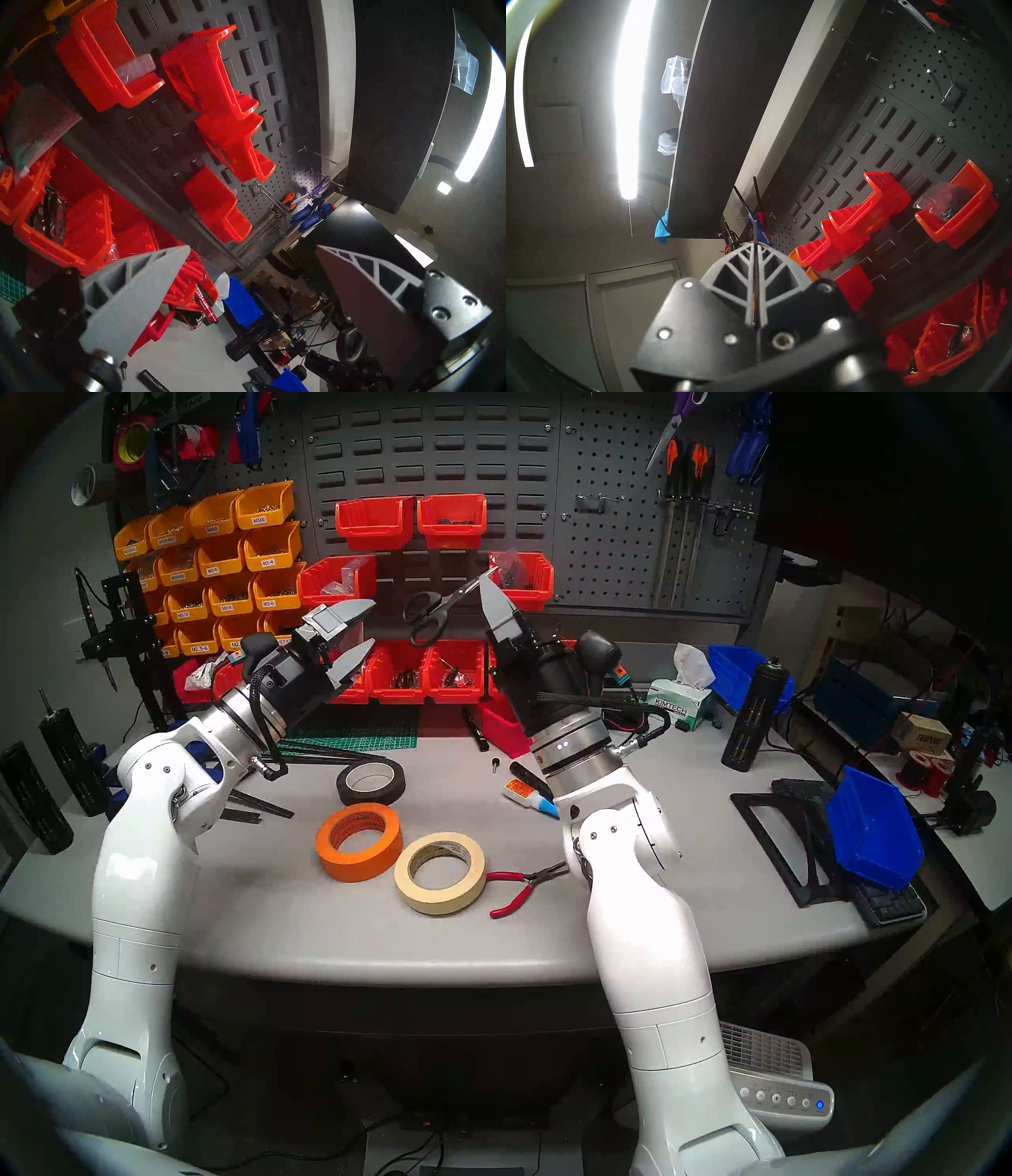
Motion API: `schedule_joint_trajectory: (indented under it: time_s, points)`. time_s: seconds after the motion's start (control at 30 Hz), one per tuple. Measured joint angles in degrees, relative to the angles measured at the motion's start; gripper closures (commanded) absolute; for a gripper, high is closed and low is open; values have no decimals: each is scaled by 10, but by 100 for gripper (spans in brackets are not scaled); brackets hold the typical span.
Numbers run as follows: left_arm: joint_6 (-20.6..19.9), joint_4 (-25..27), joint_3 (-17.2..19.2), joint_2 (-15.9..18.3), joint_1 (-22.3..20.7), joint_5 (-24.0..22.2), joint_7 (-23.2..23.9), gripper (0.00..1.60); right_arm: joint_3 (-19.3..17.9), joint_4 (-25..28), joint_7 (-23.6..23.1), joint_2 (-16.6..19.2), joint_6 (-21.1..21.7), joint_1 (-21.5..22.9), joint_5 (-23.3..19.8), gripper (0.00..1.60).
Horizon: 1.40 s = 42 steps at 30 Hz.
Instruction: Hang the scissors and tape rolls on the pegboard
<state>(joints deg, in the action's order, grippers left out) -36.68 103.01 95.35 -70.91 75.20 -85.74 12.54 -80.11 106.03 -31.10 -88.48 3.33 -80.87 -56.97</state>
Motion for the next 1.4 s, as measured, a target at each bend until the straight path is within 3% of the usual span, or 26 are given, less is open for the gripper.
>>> schedule_joint_trajectory:
  time_s: [0.4,1.07,1.17,1.2,1.27,1.3,1.33,1.4]
  points:
    - [-6,8,6,-13,0,-16,0,0,23,-65,19,-20,0,51,-7,160]
    - [-13,16,15,-22,3,-29,-7,0,49,-133,17,-45,5,99,-35,160]
    - [-14,16,16,-22,4,-29,-9,11,53,-137,17,-47,9,103,-38,160]
    - [-15,17,16,-23,4,-30,-10,22,55,-139,16,-48,11,105,-39,160]
    - [-15,17,17,-24,4,-30,-11,26,58,-141,15,-49,12,107,-40,160]
    - [-15,17,18,-24,5,-30,-12,33,59,-142,15,-49,13,107,-40,160]
    - [-15,17,18,-24,5,-30,-12,51,60,-143,15,-49,14,108,-40,160]
    - [-15,17,20,-25,5,-31,-14,65,63,-146,14,-50,14,109,-41,160]
